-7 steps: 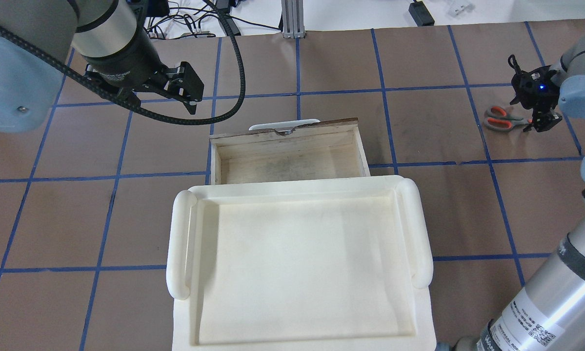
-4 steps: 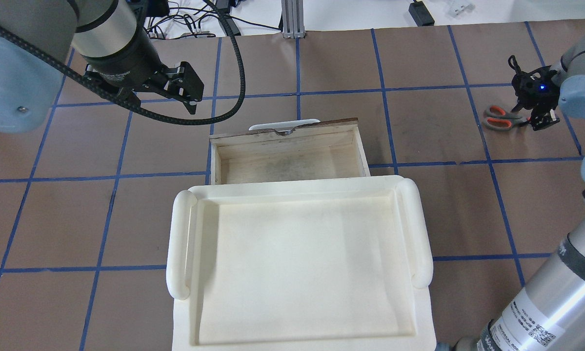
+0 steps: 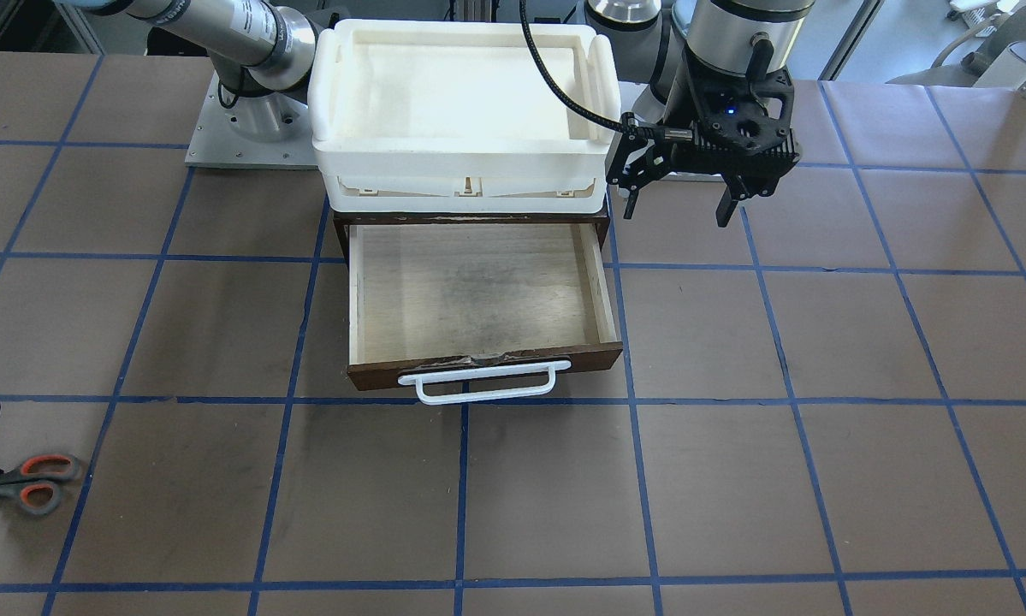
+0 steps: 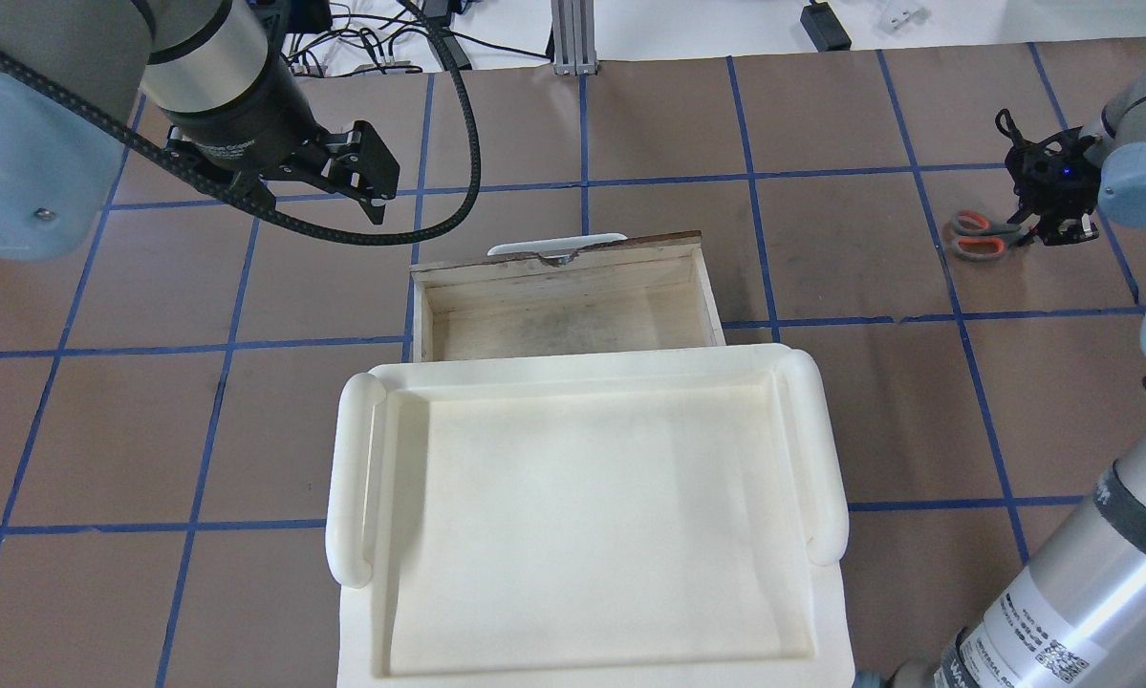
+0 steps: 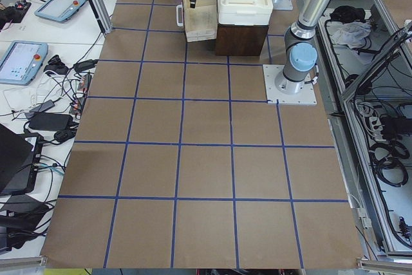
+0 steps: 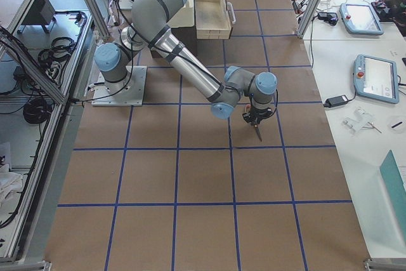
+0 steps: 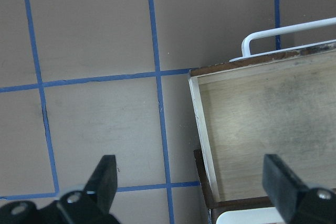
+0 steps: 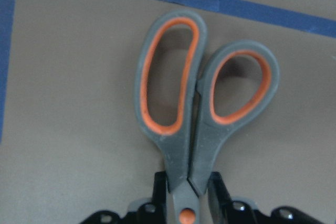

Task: Put scissors in drawer and close it
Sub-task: 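Carry the scissors with the right gripper over the open drawer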

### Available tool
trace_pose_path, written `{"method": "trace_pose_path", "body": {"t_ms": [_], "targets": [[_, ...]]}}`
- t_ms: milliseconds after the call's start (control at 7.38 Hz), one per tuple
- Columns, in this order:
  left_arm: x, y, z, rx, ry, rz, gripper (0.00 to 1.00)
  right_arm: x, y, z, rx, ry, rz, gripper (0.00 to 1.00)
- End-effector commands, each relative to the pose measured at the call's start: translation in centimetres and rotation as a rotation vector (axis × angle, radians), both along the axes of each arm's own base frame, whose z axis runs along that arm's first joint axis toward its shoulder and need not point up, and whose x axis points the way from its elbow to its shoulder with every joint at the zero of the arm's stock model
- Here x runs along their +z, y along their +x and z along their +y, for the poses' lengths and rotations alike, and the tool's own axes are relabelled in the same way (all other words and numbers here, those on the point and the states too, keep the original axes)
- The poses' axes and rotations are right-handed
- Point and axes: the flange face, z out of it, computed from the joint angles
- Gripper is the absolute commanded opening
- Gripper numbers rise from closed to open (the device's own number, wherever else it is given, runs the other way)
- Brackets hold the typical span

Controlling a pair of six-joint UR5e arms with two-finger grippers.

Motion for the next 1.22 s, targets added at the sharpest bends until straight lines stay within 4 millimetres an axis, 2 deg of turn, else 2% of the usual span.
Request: {"method": "trace_pose_path", "body": {"t_ms": [0,136,271,542,678,949,1085], "targets": [[0.0,0.0,0.0,0.0,0.0,0.0,1.0,3.2,0.9,0.4,0.007,-0.004,-0.004,0.0],[0.0,0.0,0.0,0.0,0.0,0.0,1.0,5.3,1.5,0.7,0.011,-0.023,-0.004,0.0],[0.0,0.0,0.0,0.0,0.0,0.0,1.0,8.3,4.3,1.1,0.029,-0.01,-0.014,0.0],[0.0,0.0,0.0,0.0,0.0,0.0,1.0,15.6,13.2,2.6,-0.012,0.008,-0.024,0.0],[0.0,0.0,0.0,0.0,0.0,0.0,1.0,18.1,17.8,3.5,-0.038,0.009,-0.022,0.0],[0.0,0.0,0.0,0.0,0.001,0.0,1.0,21.4,26.5,5.4,-0.08,0.009,-0.015,0.0],[0.0,0.0,0.0,0.0,0.001,0.0,1.0,22.5,31.6,6.8,-0.128,0.016,-0.022,0.0]]}}
